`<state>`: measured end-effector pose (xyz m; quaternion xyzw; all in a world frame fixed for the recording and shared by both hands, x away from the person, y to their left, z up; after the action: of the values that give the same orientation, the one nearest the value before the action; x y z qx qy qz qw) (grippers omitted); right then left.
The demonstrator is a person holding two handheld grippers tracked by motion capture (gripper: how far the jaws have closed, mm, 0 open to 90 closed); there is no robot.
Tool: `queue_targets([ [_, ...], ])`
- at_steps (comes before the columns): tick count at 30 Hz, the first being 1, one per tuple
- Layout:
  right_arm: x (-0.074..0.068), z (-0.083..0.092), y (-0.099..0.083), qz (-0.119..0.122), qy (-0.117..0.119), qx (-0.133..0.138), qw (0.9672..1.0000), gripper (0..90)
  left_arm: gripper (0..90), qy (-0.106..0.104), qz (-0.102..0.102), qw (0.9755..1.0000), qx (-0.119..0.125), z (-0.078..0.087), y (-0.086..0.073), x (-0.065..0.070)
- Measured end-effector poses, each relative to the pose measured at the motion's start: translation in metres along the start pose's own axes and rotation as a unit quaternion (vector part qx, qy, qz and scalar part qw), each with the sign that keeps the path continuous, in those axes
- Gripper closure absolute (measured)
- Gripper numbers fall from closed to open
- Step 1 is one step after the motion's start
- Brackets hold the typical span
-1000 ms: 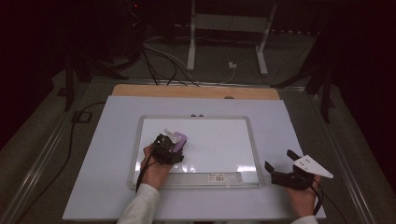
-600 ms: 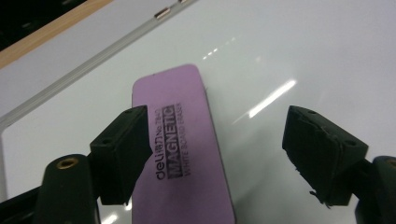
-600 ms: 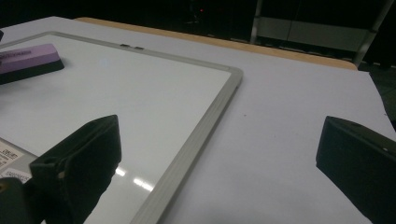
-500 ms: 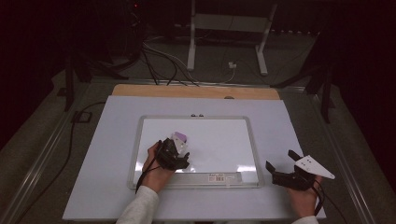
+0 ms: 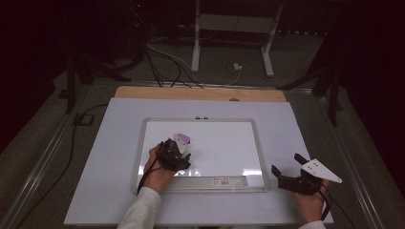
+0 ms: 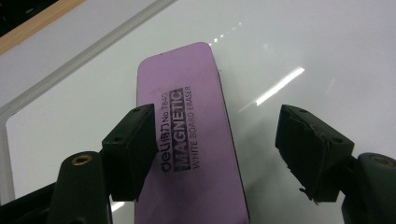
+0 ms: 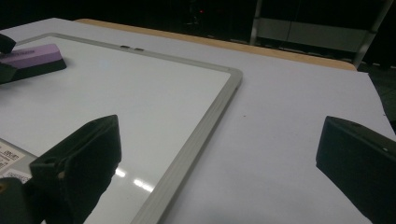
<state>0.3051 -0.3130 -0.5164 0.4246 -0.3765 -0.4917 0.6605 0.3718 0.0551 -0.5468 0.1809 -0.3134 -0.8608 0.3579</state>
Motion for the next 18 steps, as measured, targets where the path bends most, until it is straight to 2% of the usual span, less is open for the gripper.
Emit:
queue_targets([
  [3, 0.000, 0.000, 0.000, 0.000, 0.000, -0.001, 1.0000, 0.4, 28.9, 0.011, 0.005, 0.9999, -0.002, -0.001, 0.000, -0.005],
  [7, 0.000, 0.000, 0.000, 0.000, 0.000, 0.000, 1.0000, 0.4, 28.3, 0.015, 0.015, 0.9998, -0.003, 0.000, -0.003, -0.014],
  [12, 0.000, -0.001, -0.001, 0.001, 0.000, -0.001, 1.0000, 0.4, 40.1, 0.038, 0.022, 0.9990, -0.008, 0.002, -0.006, -0.022],
  [16, 0.000, -0.001, -0.001, 0.000, 0.000, -0.002, 1.0000, 0.4, 50.5, 0.047, 0.027, 0.9985, -0.009, 0.004, -0.006, -0.026],
  [18, 0.000, -0.001, -0.001, 0.000, 0.000, -0.002, 1.0000, 0.4, 53.0, 0.048, 0.031, 0.9983, -0.009, 0.005, -0.006, -0.027],
])
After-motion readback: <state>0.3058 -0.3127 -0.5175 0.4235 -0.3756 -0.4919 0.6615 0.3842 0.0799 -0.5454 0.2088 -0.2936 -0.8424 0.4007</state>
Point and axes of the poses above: each handheld gripper's, and its own axes: z roughly backward along the jaws, y roughly out of its top, x roughly to its right, the point moved 7 cm from there along -z, roughly forward along the jaws, and after that the axes turned 12 degrees about -y, right-handed, at the moved point
